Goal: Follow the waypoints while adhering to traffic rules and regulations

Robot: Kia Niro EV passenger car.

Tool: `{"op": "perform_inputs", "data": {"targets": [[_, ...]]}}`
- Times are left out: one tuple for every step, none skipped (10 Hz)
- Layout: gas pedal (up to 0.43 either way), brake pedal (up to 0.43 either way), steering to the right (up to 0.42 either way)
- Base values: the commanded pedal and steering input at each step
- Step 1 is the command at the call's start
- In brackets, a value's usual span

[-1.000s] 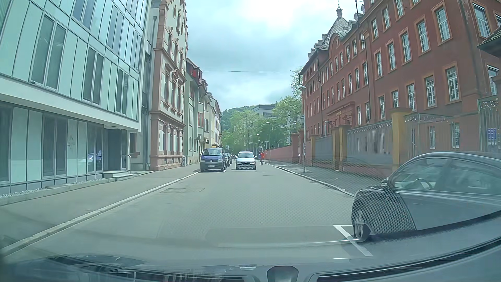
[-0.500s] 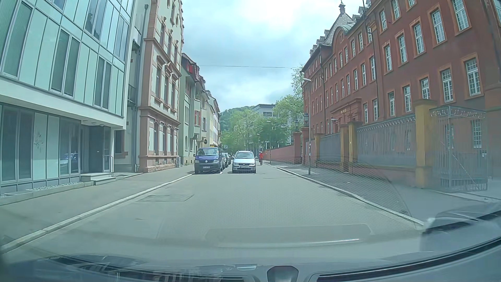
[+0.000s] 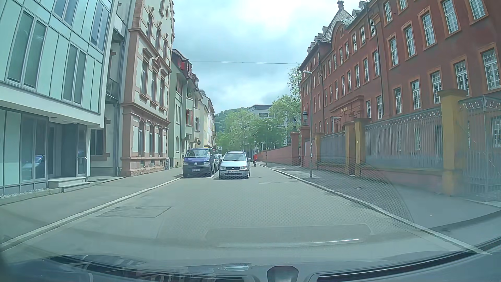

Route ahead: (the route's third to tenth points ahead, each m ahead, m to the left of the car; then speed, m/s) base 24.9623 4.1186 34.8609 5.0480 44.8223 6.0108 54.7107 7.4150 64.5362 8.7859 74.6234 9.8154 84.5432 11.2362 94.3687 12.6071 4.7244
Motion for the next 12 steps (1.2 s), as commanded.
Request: {"op": "perform_inputs", "data": {"targets": [[0.02, 0.0, 0.075], [0.02, 0.0, 0.088], [0.02, 0.0, 0.104], [0.02, 0.0, 0.114], [0.028, 0.0, 0.122], [0.039, 0.0, 0.124], [0.059, 0.0, 0.121], [0.067, 0.0, 0.115], [0.079, 0.0, 0.108], [0.087, 0.0, 0.099], [0.087, 0.0, 0.085], [0.087, 0.0, 0.072]]}}
